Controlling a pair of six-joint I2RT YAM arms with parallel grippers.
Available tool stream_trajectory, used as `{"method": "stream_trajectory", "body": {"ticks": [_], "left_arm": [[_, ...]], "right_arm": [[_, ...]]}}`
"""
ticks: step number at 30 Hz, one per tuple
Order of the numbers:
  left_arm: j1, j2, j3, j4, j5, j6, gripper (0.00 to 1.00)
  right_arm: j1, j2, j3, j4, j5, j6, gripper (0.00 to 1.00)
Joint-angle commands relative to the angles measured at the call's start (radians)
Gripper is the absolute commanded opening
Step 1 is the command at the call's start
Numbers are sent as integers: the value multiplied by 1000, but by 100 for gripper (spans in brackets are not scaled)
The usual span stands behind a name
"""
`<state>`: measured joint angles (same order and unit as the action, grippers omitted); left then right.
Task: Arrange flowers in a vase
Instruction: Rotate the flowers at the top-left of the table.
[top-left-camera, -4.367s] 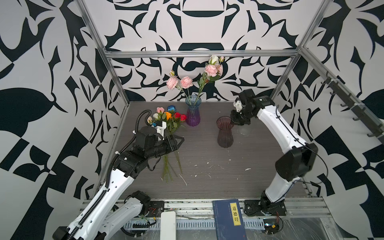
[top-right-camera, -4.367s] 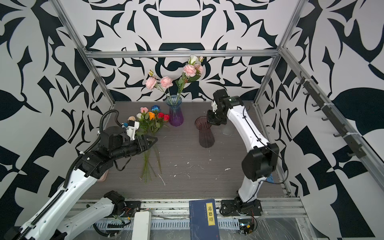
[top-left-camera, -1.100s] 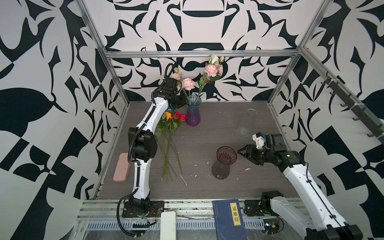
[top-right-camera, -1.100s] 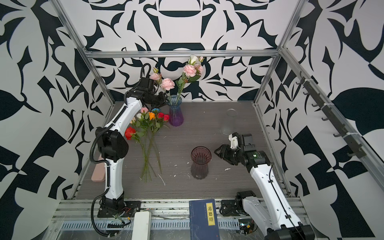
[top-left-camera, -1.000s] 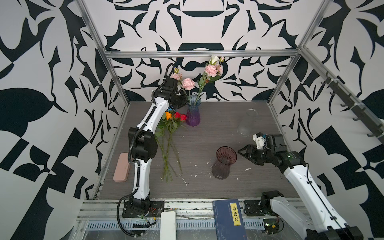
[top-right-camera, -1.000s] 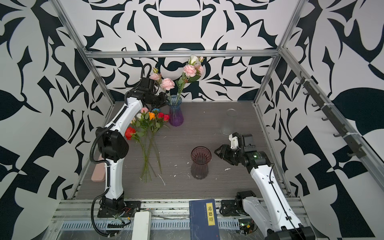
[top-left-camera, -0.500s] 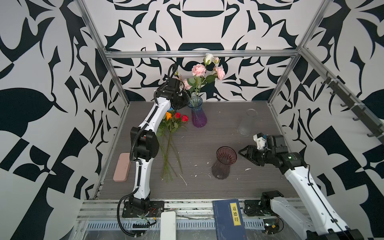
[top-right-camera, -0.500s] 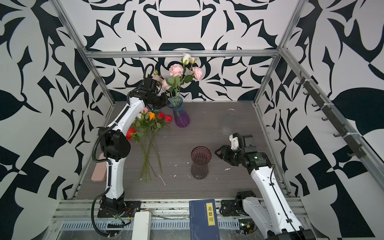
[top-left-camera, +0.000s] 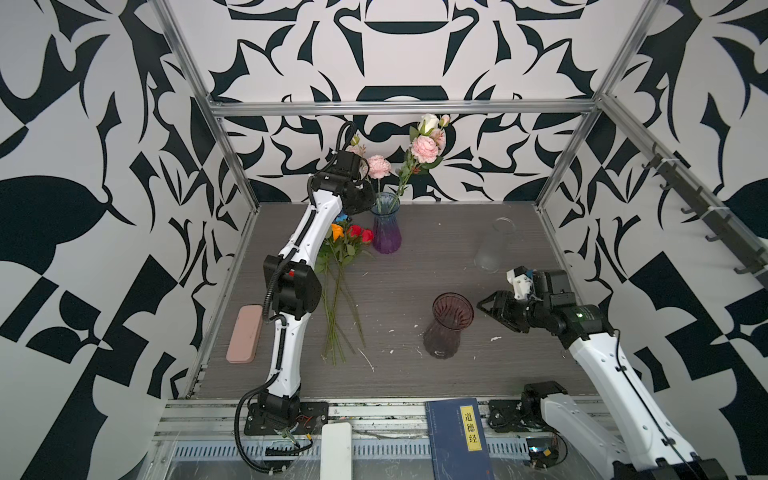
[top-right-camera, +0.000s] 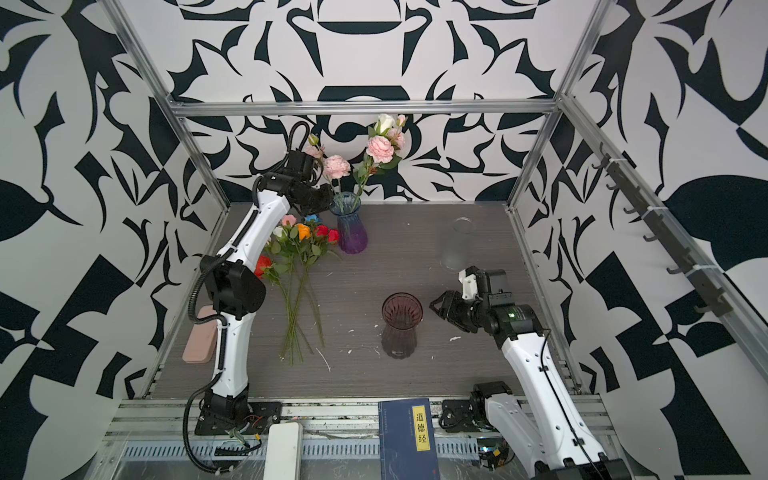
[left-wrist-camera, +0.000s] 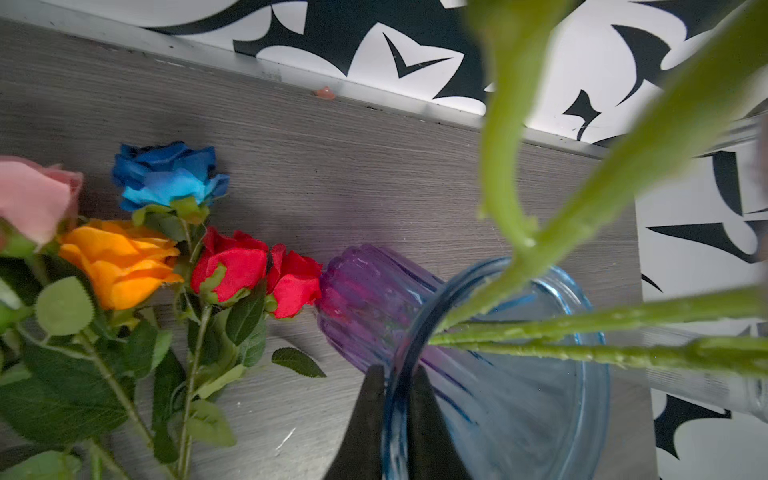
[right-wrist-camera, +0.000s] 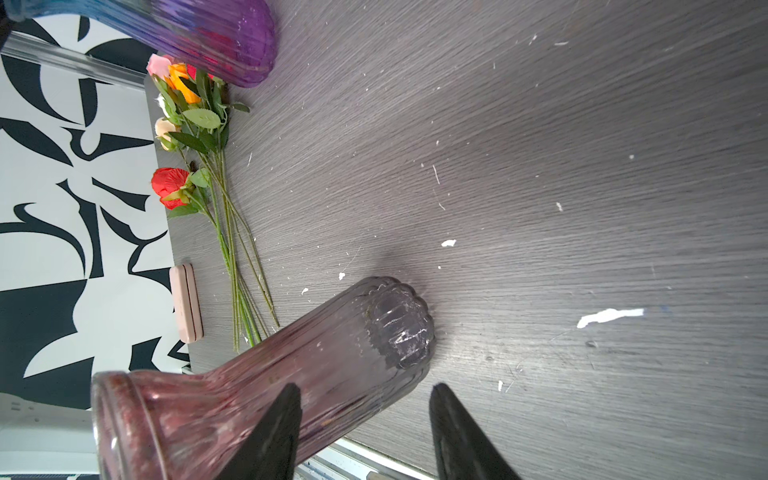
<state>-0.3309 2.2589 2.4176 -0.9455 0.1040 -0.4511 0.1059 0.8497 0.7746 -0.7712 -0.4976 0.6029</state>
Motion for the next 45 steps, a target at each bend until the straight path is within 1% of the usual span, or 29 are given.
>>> {"method": "stream_trajectory", "body": {"ticks": [1,12,21,26,32,35,39,45], "left_arm": [[19,-14,-23,-67,-97,65,0],[74,-70,-108,-16,-191,94,0],[139,-183,-296,58,-214,97,0],[153,-224,-358,80,-222,98,0],[154,-222,-359,85,-202,90,0],[154,-209,-340,82,-185,77,0],[153,-184,-298,67,-160,64,3],[152,-151,-244,42,-160,45,4]], "right_arm": [[-5,-6,6,-1,8,-8,54],[-5,-1,16,-5,4,-6,54],[-5,11,21,3,0,-3,54],[-5,17,22,12,-9,1,54],[-5,17,23,12,-10,3,54],[-5,14,20,9,-11,3,54],[-5,12,18,8,-10,3,54],[-5,11,18,8,-10,2,54]]}}
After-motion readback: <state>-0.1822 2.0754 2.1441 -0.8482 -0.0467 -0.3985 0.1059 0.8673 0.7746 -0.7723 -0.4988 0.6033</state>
